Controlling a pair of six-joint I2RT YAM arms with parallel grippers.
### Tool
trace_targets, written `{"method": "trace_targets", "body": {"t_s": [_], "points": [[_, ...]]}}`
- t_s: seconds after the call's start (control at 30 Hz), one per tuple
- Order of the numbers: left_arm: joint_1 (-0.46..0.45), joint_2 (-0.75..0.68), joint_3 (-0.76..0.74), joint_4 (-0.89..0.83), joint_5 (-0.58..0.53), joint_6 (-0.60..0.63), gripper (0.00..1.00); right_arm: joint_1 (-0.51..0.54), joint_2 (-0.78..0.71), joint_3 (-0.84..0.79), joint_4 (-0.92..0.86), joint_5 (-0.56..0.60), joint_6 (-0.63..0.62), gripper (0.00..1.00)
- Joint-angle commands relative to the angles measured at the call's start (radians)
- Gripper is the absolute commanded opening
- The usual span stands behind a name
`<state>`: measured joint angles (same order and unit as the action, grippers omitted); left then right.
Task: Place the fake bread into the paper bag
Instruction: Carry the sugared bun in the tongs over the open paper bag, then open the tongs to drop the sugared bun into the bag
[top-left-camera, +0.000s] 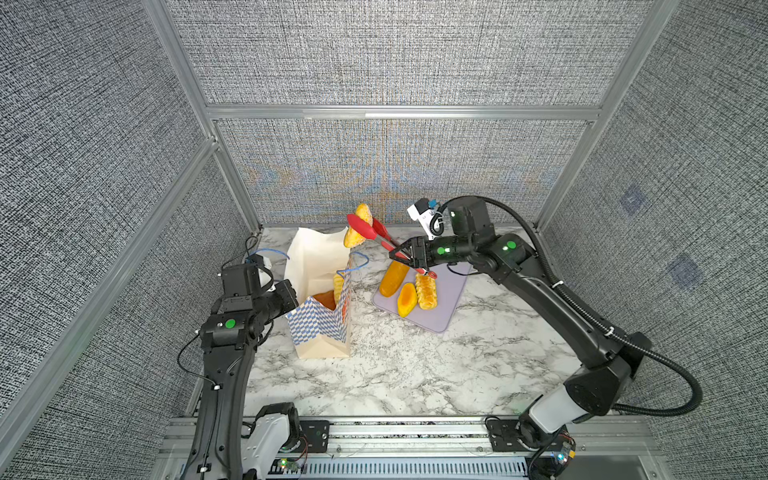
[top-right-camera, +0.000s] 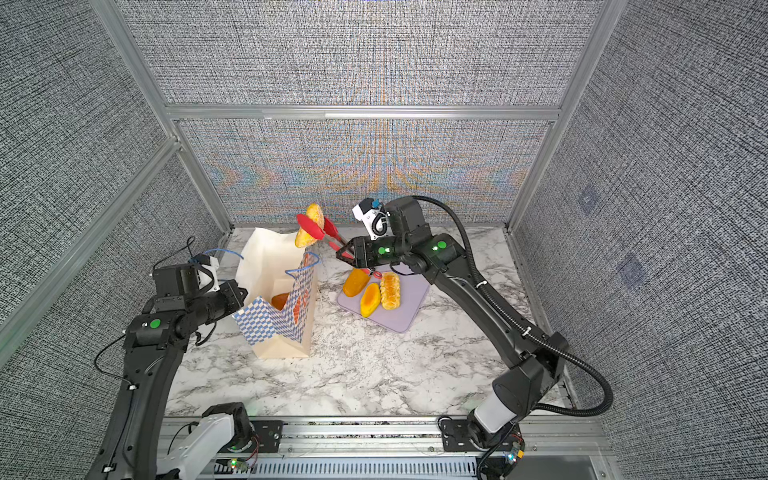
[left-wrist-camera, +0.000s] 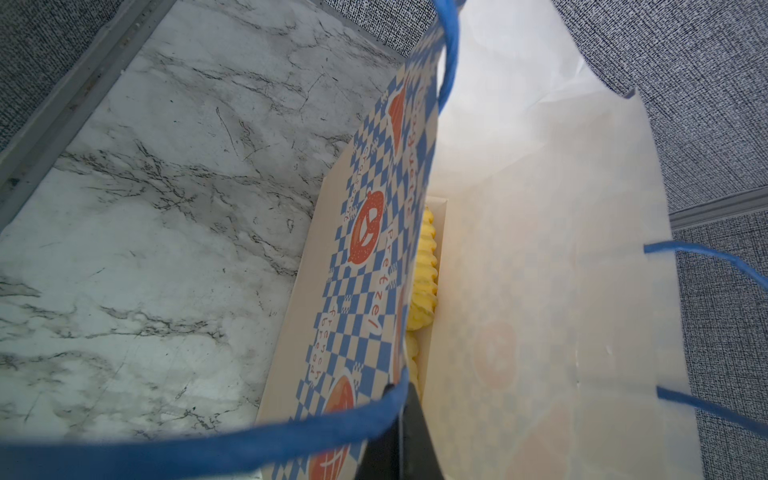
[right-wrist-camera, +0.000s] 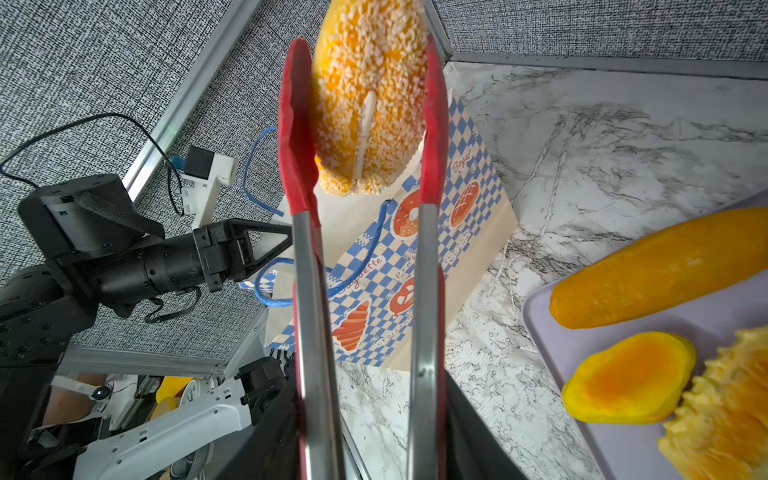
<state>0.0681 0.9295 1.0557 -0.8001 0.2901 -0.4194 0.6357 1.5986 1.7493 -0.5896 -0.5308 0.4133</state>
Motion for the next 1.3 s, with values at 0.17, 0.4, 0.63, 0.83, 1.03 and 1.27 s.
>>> {"method": "trace_targets", "body": {"t_s": [0.17, 0.4, 0.63, 0.83, 1.03, 1.27], "points": [[0.002, -0.003, 0.0, 0.02, 0.001, 0.002, 0.04, 0.047, 0.053, 0.089, -0.028, 0.009, -0.041, 0.48], [0.002, -0.002, -0.002, 0.022, 0.002, 0.001, 0.04, 0.089, 0.106, 0.17, -0.097, 0.045, -0.076, 0.49], [0.001, -0.006, -0.006, 0.021, 0.001, 0.002, 0.04, 0.124, 0.156, 0.243, -0.177, 0.088, -0.114, 0.5], [0.002, -0.007, -0.006, 0.02, 0.001, 0.0, 0.04, 0.149, 0.195, 0.295, -0.228, 0.115, -0.139, 0.51], [0.002, -0.008, -0.006, 0.02, 0.003, 0.0, 0.04, 0.162, 0.215, 0.317, -0.25, 0.127, -0.147, 0.52], [0.001, -0.006, -0.005, 0.019, 0.003, 0.001, 0.04, 0.168, 0.22, 0.323, -0.256, 0.142, -0.15, 0.57]]}}
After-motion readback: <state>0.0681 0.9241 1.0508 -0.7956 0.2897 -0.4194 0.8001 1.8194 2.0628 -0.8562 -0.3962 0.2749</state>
